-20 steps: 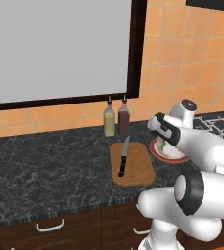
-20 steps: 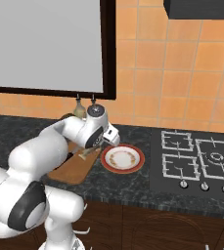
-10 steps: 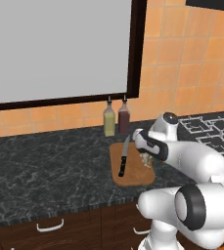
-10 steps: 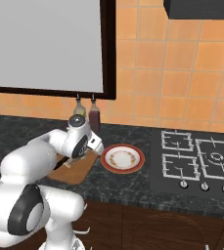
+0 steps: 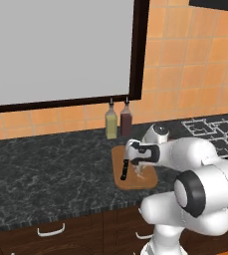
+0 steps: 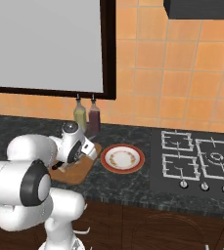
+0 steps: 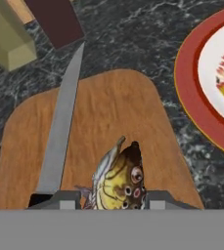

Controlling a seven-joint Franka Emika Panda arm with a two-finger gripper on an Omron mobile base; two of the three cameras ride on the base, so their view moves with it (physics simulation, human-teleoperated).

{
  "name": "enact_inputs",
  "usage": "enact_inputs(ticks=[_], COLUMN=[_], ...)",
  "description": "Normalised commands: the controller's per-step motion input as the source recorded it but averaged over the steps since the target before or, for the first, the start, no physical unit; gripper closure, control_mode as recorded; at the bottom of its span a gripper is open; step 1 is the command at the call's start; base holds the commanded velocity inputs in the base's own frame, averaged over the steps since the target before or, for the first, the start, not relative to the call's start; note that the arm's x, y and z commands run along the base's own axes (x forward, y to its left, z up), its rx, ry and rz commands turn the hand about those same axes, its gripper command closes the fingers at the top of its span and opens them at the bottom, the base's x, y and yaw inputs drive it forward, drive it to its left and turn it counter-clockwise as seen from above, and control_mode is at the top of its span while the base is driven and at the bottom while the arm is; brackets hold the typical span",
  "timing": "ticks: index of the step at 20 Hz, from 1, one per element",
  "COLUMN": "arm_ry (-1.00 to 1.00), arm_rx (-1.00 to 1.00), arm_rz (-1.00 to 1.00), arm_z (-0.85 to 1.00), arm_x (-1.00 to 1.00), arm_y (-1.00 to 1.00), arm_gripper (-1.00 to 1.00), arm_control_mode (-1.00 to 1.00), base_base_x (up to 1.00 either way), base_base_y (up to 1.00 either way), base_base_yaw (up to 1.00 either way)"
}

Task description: Pick up the knife from the drawer and place it on the cutting board. Then place the meat from the plate to the cutting board.

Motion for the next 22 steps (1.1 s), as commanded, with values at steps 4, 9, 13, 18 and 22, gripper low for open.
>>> enact_inputs(ticks=[4, 9, 13, 18, 22], arm_ry=[0.0, 0.0, -0.02, -0.12, -0.07], arm_rx=[0.0, 0.0, 0.0, 0.0, 0.0], arm_rz=[0.06, 0.06, 0.04, 0.01, 0.0], arm_z=[-0.4, -0.35, -0.24, 0.19, 0.59], arm_x=[0.31, 0.53, 0.48, -0.31, -0.22], arm_y=[0.04, 0.05, 0.12, 0.0, 0.02], arm_gripper=[1.0, 1.0, -1.0, -1.0, -1.0], arm_control_mode=[-1.0, -1.0, -1.0, -1.0, -1.0], base_base_x=[0.0, 0.0, 0.0, 0.0, 0.0], base_base_y=[0.0, 0.0, 0.0, 0.0, 0.0], base_base_yaw=[0.0, 0.0, 0.0, 0.0, 0.0])
